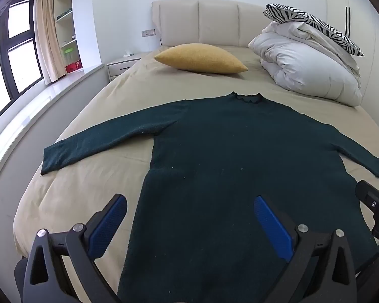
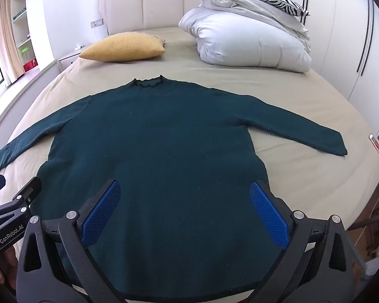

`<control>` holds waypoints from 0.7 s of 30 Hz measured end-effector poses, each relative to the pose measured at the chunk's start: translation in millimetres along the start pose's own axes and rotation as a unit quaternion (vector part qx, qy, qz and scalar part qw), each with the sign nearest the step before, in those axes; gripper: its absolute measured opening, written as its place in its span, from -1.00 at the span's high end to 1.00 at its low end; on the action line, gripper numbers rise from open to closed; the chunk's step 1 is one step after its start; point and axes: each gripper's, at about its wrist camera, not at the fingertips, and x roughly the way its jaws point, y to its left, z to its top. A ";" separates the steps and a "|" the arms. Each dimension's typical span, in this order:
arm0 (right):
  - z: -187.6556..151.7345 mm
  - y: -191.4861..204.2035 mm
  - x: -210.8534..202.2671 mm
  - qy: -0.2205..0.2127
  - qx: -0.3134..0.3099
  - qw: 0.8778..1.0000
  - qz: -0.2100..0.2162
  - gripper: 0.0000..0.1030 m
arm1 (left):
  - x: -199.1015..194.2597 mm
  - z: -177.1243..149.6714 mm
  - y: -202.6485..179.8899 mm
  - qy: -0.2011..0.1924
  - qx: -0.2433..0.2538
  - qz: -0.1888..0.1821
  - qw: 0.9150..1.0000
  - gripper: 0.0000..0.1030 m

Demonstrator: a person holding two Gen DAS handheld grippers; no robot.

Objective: Fold small clothes

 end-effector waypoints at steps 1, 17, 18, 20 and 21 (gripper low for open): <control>-0.1 0.1 0.0 0.000 0.000 1.000 0.001 -1.00 | 0.0 0.2 0.7 -0.001 0.001 -0.001 1.000 -1.00; -4.8 8.7 3.2 0.004 -0.005 1.000 -0.002 -1.00 | 0.7 0.2 -5.8 -0.002 0.007 0.005 1.000 -1.00; -4.5 9.0 3.0 0.004 -0.005 1.000 -0.002 -1.00 | 0.5 0.1 -5.6 -0.002 0.007 0.005 1.000 -1.00; -4.6 9.6 2.8 0.005 -0.005 1.000 -0.002 -1.00 | 0.8 0.1 -5.8 -0.002 0.007 0.005 1.000 -1.00; -4.3 9.7 2.8 0.005 -0.005 1.000 -0.003 -1.00 | 0.8 0.2 -5.8 -0.001 0.007 0.006 1.000 -1.00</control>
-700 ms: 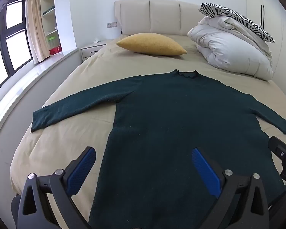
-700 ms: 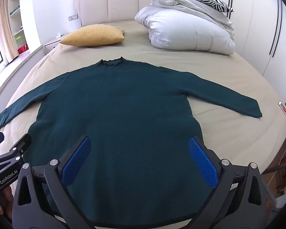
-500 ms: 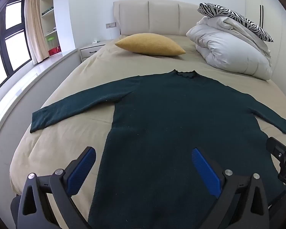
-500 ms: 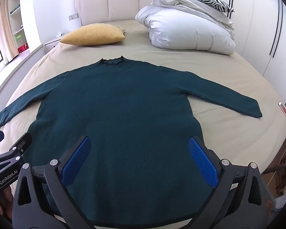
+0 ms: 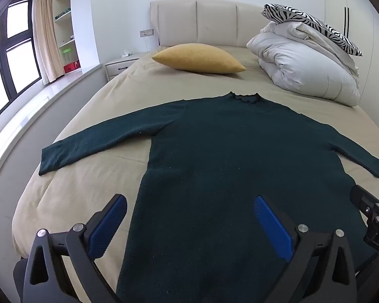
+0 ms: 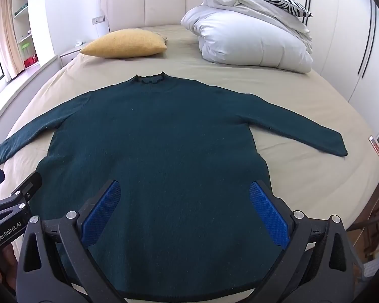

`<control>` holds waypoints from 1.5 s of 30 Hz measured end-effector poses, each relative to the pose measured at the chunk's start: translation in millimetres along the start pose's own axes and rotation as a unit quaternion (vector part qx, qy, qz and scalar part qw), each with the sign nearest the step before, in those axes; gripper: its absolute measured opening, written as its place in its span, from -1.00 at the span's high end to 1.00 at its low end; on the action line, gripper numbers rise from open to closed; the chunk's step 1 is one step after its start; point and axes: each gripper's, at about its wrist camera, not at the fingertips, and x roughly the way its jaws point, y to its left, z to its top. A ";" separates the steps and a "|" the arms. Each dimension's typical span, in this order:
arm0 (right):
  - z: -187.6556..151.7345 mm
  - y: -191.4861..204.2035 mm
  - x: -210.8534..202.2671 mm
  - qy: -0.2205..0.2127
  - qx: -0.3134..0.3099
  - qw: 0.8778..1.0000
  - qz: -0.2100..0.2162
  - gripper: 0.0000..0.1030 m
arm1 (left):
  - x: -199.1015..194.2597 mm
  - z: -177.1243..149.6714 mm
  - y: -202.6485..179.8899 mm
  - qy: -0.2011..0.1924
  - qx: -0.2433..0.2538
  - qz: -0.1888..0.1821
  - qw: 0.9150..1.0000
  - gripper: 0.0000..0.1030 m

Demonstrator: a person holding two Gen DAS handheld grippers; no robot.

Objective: Fold small clothes

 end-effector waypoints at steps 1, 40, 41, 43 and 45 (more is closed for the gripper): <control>0.5 -0.8 -0.2 0.001 0.000 1.000 0.000 -1.00 | -0.2 -0.1 0.6 0.000 0.000 0.000 1.000 -1.00; -3.2 -0.7 5.6 0.008 -0.002 1.000 -0.001 -1.00 | 0.7 -0.7 3.7 0.000 -0.001 -0.002 1.000 -1.00; -3.5 -1.0 6.1 0.009 -0.003 1.000 -0.001 -1.00 | 1.0 -0.7 3.8 0.001 -0.001 -0.002 1.000 -1.00; -5.2 0.7 7.4 0.009 -0.004 1.000 -0.001 -1.00 | 0.7 -0.7 3.7 0.001 -0.001 -0.002 1.000 -1.00; -5.2 0.6 7.5 0.009 -0.004 1.000 -0.001 -1.00 | 0.5 -1.0 2.2 0.002 0.000 -0.002 1.000 -1.00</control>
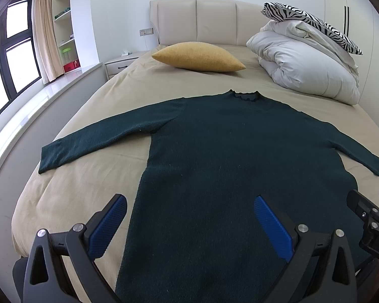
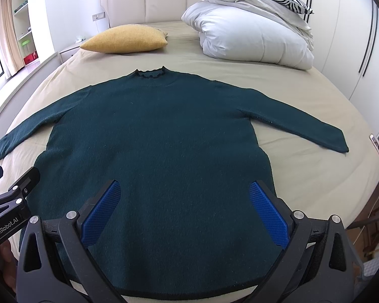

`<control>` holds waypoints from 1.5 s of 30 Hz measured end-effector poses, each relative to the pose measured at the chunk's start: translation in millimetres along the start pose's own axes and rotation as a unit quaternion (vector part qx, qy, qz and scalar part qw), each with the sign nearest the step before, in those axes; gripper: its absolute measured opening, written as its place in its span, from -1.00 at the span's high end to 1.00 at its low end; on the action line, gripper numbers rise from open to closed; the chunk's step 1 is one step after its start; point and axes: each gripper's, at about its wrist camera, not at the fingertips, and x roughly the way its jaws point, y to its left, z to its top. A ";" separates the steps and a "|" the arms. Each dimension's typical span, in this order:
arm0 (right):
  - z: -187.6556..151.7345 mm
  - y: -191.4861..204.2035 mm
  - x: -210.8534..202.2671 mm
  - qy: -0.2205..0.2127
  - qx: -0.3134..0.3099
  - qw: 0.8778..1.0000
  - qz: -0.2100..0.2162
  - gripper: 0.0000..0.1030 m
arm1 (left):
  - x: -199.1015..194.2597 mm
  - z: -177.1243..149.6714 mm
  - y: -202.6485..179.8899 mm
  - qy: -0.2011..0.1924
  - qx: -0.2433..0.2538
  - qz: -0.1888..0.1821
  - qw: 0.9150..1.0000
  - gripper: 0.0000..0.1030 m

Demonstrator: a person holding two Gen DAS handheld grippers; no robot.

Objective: Fold small clothes

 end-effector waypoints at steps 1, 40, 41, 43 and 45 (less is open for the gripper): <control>0.0 0.1 -0.1 0.000 0.000 1.000 0.000 -1.00 | 0.7 -3.3 -2.2 0.000 0.001 0.000 1.000 -1.00; -0.3 4.8 5.1 0.014 -0.007 1.000 -0.002 -1.00 | 3.3 -8.7 -4.8 0.006 0.001 -0.001 1.000 -1.00; 0.0 4.3 5.6 0.014 -0.006 1.000 -0.001 -1.00 | 3.5 -9.4 -4.9 0.006 0.001 -0.003 1.000 -1.00; 0.6 4.5 6.4 0.015 -0.007 1.000 -0.002 -1.00 | 5.0 -11.7 -5.7 0.008 0.001 -0.005 1.000 -1.00; 0.9 3.2 8.0 0.016 -0.006 1.000 0.000 -1.00 | 7.3 -12.7 -5.9 0.011 -0.002 -0.011 1.000 -1.00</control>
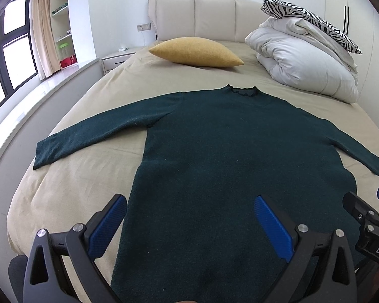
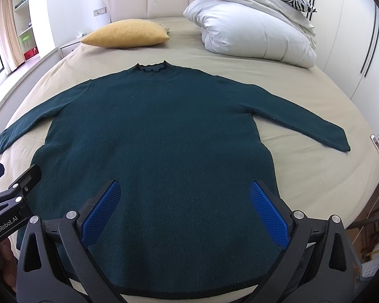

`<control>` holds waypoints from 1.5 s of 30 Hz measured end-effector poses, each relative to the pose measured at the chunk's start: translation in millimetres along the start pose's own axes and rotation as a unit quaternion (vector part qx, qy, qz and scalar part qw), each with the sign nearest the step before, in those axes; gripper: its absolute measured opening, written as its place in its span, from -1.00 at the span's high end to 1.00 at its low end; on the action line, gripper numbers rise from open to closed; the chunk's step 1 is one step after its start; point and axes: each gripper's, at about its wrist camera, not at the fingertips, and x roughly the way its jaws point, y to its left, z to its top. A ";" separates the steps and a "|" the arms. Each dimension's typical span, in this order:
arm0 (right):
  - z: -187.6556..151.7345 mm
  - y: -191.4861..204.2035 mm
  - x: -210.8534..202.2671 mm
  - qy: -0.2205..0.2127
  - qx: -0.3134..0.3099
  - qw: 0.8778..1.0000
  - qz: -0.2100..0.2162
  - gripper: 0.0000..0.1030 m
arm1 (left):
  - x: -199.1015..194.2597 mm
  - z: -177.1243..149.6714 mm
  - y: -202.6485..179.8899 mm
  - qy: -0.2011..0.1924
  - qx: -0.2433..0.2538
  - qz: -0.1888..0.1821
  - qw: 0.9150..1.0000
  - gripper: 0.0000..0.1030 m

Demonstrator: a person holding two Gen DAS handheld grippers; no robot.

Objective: Fold small clothes
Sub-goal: 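Grasp the sweater sleeve cuff with the right gripper, then fold the held sleeve across the sweater body with the right gripper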

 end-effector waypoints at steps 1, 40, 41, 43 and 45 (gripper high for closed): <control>0.3 -1.6 1.1 0.001 0.001 1.000 0.002 -1.00 | 1.6 -0.6 0.6 0.003 -0.004 -0.007 1.000 -1.00; 18.7 -507.2 201.6 -0.019 0.465 0.883 0.054 0.86 | 125.2 46.9 -24.4 0.153 -0.080 -0.199 0.965 -0.99; 28.7 -500.4 199.7 -0.023 0.447 0.893 0.042 0.86 | 126.0 47.5 -22.0 0.152 -0.084 -0.204 0.963 -0.97; 43.3 -487.3 191.6 -0.033 0.424 0.904 0.033 0.87 | 128.1 50.1 -18.6 0.151 -0.095 -0.218 0.960 -0.95; 61.9 -469.8 184.3 -0.045 0.397 0.916 0.029 0.88 | 128.5 53.3 -15.2 0.147 -0.103 -0.231 0.956 -0.86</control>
